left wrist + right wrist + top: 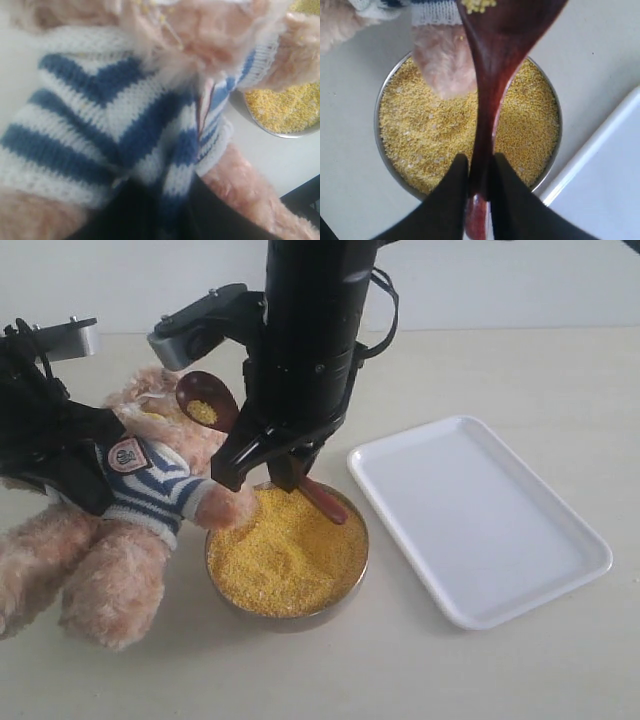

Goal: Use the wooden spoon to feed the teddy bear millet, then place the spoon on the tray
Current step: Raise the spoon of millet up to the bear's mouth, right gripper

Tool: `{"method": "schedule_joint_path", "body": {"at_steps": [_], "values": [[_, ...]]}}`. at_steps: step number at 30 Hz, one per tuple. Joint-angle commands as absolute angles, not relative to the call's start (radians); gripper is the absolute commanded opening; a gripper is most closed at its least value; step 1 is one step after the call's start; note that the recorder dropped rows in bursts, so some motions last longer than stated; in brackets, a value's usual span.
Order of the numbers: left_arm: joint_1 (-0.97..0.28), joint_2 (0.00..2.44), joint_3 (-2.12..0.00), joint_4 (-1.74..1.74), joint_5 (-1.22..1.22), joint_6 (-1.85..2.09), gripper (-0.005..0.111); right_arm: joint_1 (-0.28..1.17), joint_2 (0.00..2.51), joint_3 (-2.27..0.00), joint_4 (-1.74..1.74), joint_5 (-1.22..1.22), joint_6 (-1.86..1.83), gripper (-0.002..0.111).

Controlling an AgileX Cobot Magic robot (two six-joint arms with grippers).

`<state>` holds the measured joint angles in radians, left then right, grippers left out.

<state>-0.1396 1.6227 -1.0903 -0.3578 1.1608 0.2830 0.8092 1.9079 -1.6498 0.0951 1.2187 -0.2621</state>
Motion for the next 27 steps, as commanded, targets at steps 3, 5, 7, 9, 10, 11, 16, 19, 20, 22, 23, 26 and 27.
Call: {"method": "schedule_joint_path", "body": {"at_steps": [3, 5, 7, 9, 10, 11, 16, 19, 20, 22, 23, 26, 27], "values": [[-0.137, 1.612, -1.089, -0.377, 1.16, 0.296, 0.004, 0.806, 1.963, -1.681, 0.093, 1.221, -0.259, 0.0], [-0.137, 1.612, -1.089, -0.377, 1.16, 0.296, 0.004, 0.806, 1.973, -1.712, 0.093, 1.221, -0.263, 0.0], [-0.137, 1.612, -1.089, -0.377, 1.16, 0.296, 0.004, 0.806, 1.981, -1.744, 0.093, 1.221, -0.263, 0.0], [-0.137, 1.612, -1.089, -0.377, 1.16, 0.296, 0.004, 0.806, 1.992, -1.768, 0.093, 1.221, -0.263, 0.0], [-0.137, 1.612, -1.089, -0.377, 1.16, 0.296, 0.004, 0.806, 2.005, -1.781, 0.093, 1.221, -0.261, 0.0], [-0.137, 1.612, -1.089, -0.377, 1.16, 0.296, 0.004, 0.806, 2.011, -1.789, 0.093, 1.221, -0.261, 0.0], [-0.137, 1.612, -1.089, -0.377, 1.16, 0.296, 0.004, 0.806, 2.038, -1.827, 0.095, 1.221, -0.261, 0.0], [-0.137, 1.612, -1.089, -0.377, 1.16, 0.296, 0.004, 0.806, 2.046, -1.843, 0.093, 1.221, -0.261, 0.0], [-0.137, 1.612, -1.089, -0.377, 1.16, 0.296, 0.004, 0.806, 2.048, -1.848, 0.091, 1.221, -0.261, 0.0], [-0.137, 1.612, -1.089, -0.377, 1.16, 0.296, 0.004, 0.806, 2.051, -1.855, 0.091, 1.221, -0.261, 0.0], [-0.137, 1.612, -1.089, -0.377, 1.16, 0.296, 0.004, 0.806, 2.052, -1.859, 0.09, 1.221, -0.261, 0.0], [-0.137, 1.612, -1.089, -0.377, 1.16, 0.296, 0.004, 0.806, 2.063, -1.873, 0.09, 1.221, -0.259, 0.0], [-0.137, 1.612, -1.089, -0.377, 1.16, 0.3, 0.004, 0.806, 2.067, -1.879, 0.092, 1.221, -0.257, 0.0]]}}
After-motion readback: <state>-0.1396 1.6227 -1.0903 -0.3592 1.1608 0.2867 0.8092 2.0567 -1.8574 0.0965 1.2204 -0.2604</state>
